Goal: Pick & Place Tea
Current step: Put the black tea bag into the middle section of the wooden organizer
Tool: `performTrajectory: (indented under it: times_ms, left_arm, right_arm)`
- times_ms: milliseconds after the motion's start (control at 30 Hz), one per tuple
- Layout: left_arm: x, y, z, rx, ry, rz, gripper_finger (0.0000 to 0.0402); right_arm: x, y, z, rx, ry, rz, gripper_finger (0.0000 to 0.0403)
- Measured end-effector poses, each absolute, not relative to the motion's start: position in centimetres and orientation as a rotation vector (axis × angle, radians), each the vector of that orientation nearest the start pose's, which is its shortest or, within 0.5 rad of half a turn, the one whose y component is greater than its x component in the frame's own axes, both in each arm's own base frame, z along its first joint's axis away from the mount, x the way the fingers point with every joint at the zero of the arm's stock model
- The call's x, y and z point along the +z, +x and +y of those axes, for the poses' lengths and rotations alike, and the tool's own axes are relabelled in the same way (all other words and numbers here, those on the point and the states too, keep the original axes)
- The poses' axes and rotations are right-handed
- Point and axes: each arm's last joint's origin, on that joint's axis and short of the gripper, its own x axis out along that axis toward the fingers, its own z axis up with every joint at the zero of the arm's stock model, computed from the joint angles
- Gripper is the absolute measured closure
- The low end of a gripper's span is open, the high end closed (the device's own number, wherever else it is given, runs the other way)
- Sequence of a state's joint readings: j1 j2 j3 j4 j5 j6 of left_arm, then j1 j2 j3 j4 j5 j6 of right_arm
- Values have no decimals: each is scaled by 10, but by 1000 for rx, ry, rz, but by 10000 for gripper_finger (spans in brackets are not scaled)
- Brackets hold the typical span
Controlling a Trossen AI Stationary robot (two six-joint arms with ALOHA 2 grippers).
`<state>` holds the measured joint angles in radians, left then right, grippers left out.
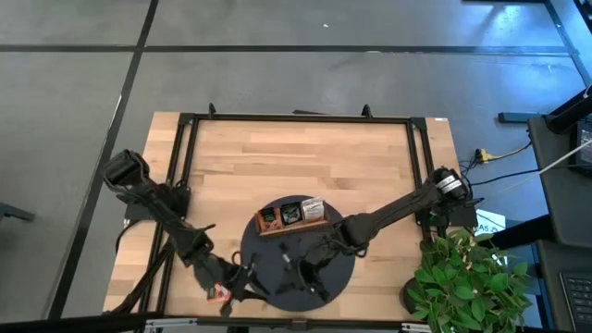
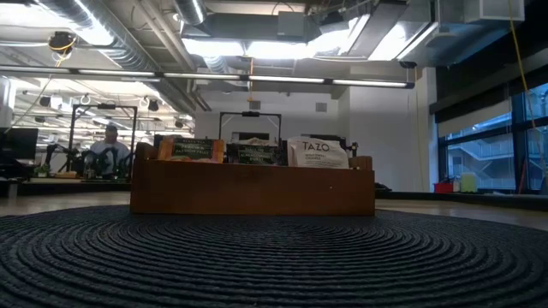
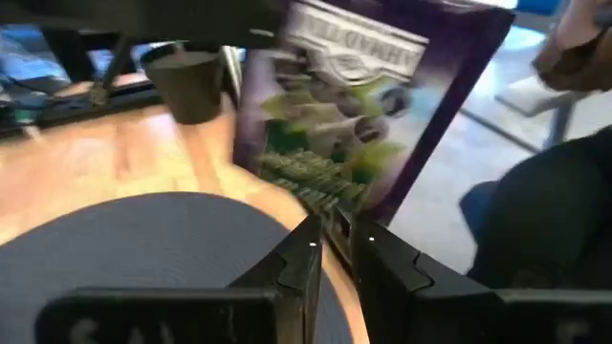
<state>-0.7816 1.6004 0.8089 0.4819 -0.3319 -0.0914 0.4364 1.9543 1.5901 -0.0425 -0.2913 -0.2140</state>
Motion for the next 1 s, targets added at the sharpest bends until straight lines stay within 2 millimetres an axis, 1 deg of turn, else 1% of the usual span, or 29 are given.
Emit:
performTrajectory:
  times_ms: [100,167,267,400,467,533,667,733,833,1000]
  left_arm:
    - [207,231,-235,-422,117,298,346]
    - [207,225,-241,-423,139,288,344]
    - [208,222,-243,-362,178,263,343]
    - [210,224,-238,-203,167,242,343]
    - [210,225,-236,-134,157,237,343]
    - [210,225,-234,-96,162,231,344]
    - [210,225,-234,-85,201,227,347]
    - [210,225,-234,-88,228,226,347]
    - [211,226,-234,-89,247,220,346]
    - [211,230,-230,-64,225,221,343]
  right_arm:
    - [295,397,203,598,-240,379,397]
    - [304,388,209,469,-245,368,397]
    - [309,380,218,301,-257,354,397]
    - [306,375,229,276,-206,361,397]
    - [305,371,236,263,-208,365,397]
    - [305,366,242,214,-226,358,397]
    - [306,357,251,29,-271,325,397]
    - [307,354,254,-20,-281,316,397]
    - [307,352,256,-18,-271,315,397]
    - [307,352,257,8,-223,319,397]
